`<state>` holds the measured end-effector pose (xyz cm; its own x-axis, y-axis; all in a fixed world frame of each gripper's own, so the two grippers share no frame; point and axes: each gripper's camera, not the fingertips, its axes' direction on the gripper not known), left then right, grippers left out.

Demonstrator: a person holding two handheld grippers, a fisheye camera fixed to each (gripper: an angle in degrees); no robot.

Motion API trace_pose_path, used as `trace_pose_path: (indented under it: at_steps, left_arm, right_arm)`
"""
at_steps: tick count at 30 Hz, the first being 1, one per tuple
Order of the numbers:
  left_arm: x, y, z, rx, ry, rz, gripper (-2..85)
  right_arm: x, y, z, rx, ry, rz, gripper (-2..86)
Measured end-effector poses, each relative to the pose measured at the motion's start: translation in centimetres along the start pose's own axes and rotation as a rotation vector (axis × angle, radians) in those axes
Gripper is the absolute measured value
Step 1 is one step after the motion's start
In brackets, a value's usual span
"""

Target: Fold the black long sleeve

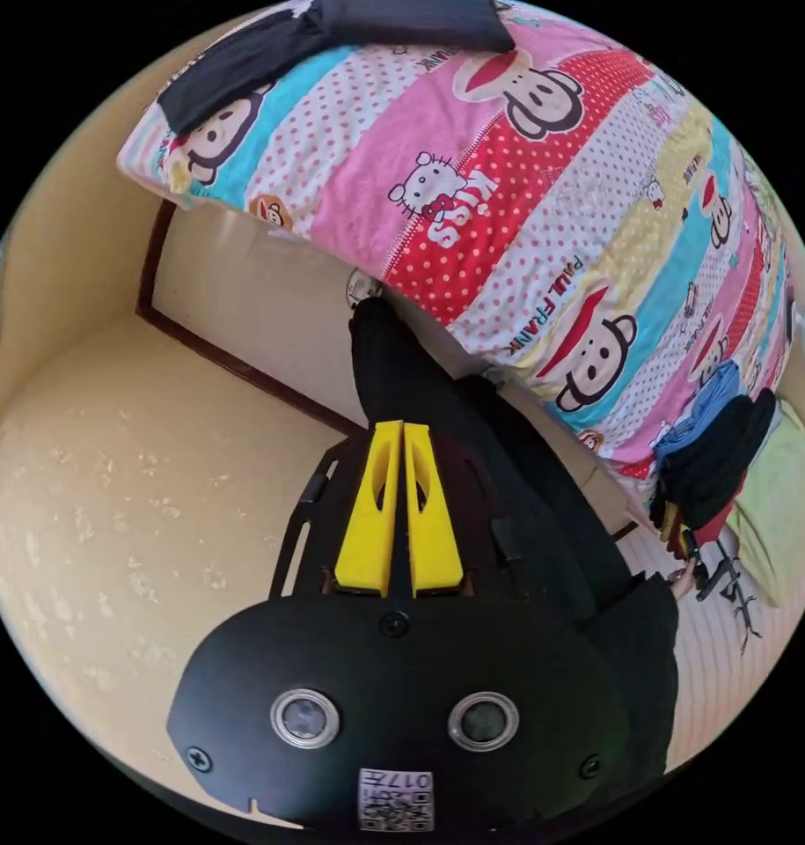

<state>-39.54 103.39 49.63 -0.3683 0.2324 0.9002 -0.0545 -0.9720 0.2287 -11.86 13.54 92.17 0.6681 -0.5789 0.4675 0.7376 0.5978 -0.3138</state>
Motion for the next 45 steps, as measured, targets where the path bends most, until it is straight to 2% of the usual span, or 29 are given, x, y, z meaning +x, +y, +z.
trace_pose_path:
  at_steps: [2,5,9,15,19,21,23,25,29,34,40,45]
  left_arm:
    - [-0.7,-0.3,-1.1,-0.012,-0.088,0.050,-0.7]
    - [-2.8,-0.8,-2.6,-0.002,-0.145,0.072,-0.6]
    - [-7.0,-2.5,-3.2,-0.059,-0.097,0.080,-0.5]
    - [-15.8,-5.7,-5.4,-0.090,0.004,0.036,-0.4]
    - [-23.4,-8.1,-6.9,-0.078,0.150,-0.053,-0.3]
    - [-26.3,-8.4,-7.2,-0.056,0.308,-0.056,-0.1]
    - [-29.3,-8.6,-7.9,0.003,0.566,-0.020,0.5]
    - [-31.1,-9.3,-9.0,0.066,0.672,0.002,3.1]
    - [-34.0,-13.2,-12.7,0.141,0.645,-0.003,9.9]
    - [-36.0,-18.5,-18.9,0.284,0.586,0.007,10.0]
    - [-39.3,-22.5,-24.4,0.472,0.545,-0.031,10.7]
    - [-40.0,-24.4,-24.5,0.490,0.523,0.004,10.5]
  right_arm:
    - [-1.2,1.8,-0.9,0.012,-0.020,0.017,4.0]
    - [-3.6,4.6,-0.8,-0.027,-0.196,0.017,2.3]
    - [-8.5,7.2,2.8,-0.215,-0.376,0.019,0.8]
    - [-18.7,7.4,2.8,-0.317,-0.438,-0.095,0.4]
    - [-25.6,3.9,1.1,-0.369,-0.327,-0.255,0.4]
    - [-30.6,1.5,-0.9,-0.385,-0.254,-0.365,0.4]
    - [-34.3,0.4,-2.6,-0.397,-0.220,-0.443,0.4]
    - [-37.9,-0.1,-4.3,-0.398,-0.191,-0.511,0.5]
    - [-45.5,-0.2,-6.5,-0.394,-0.171,-0.648,0.7]
    - [-53.5,-0.5,-5.8,-0.474,-0.307,-0.752,2.0]
    - [-67.2,-2.9,-4.4,-0.524,-0.454,-0.920,8.4]
    - [-81.7,-4.4,-5.1,-0.370,-0.426,-1.152,10.1]
